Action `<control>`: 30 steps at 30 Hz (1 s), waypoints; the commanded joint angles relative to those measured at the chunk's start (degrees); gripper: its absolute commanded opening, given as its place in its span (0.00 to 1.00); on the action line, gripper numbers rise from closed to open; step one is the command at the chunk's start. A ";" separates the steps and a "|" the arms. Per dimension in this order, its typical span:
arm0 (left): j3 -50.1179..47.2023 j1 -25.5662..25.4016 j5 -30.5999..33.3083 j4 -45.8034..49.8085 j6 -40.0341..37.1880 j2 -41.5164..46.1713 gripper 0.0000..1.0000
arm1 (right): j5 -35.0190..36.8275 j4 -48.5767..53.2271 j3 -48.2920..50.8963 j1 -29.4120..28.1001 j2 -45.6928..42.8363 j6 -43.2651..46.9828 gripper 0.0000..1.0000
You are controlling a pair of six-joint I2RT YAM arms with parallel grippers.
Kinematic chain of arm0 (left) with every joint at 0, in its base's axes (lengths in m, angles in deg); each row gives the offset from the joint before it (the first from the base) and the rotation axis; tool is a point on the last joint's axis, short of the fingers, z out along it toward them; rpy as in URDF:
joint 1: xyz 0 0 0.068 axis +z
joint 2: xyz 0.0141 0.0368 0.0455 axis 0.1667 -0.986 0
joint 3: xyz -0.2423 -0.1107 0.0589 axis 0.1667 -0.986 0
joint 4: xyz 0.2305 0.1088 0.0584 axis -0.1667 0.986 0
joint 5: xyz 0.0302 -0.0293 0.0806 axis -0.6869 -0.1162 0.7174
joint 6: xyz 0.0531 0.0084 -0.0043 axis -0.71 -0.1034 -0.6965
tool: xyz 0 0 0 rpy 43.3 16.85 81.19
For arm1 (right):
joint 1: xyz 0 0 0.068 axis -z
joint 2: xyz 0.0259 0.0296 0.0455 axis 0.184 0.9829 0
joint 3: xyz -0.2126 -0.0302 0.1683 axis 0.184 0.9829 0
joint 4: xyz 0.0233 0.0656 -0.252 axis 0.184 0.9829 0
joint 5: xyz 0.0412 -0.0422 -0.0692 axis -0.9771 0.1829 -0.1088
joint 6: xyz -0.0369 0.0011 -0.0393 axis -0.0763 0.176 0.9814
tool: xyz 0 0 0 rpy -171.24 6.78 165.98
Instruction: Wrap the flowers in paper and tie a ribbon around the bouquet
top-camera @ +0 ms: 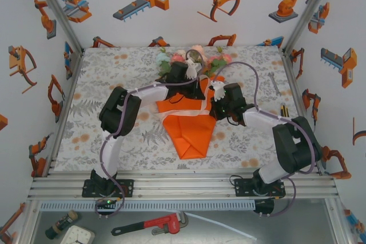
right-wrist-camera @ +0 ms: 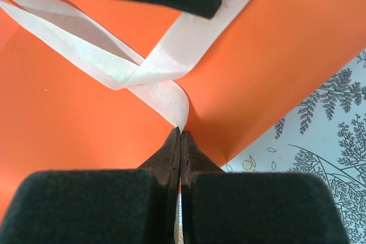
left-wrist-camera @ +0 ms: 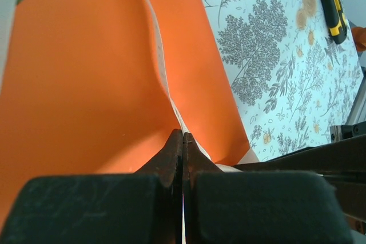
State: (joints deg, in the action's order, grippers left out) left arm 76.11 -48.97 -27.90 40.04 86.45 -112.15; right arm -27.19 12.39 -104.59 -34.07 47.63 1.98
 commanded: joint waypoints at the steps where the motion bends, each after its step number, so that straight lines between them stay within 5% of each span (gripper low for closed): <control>1: 0.58 -0.13 -0.07 6.60 -6.60 3.03 0.00 | -3.47 -1.07 -0.66 -0.35 -4.07 -0.13 0.00; 7: 1.50 -1.12 -0.96 10.96 -9.21 2.23 0.00 | -6.86 -4.47 1.19 -0.41 -9.02 -1.73 0.00; 11: 0.73 -1.93 -9.33 8.99 -8.71 2.64 0.00 | -6.05 -6.57 2.38 -0.36 -10.77 -1.72 0.00; 19: -1.68 -1.43 -20.59 9.48 -8.58 5.03 0.22 | -1.64 -8.62 2.91 -0.35 -9.53 -1.80 0.00; 23: -3.14 -0.86 -20.52 11.45 -9.75 5.98 0.38 | -1.56 -8.72 2.97 -0.43 -8.42 -1.75 0.00; 30: -8.77 0.73 -12.76 4.41 -7.66 11.77 0.51 | -2.29 -9.51 3.28 -0.33 -8.13 -2.15 0.00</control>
State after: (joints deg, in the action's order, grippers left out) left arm 68.36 -48.91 -43.15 48.18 78.58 -104.59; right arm -29.24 5.68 -101.77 -34.07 39.13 0.32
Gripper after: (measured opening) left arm 0.501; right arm 0.006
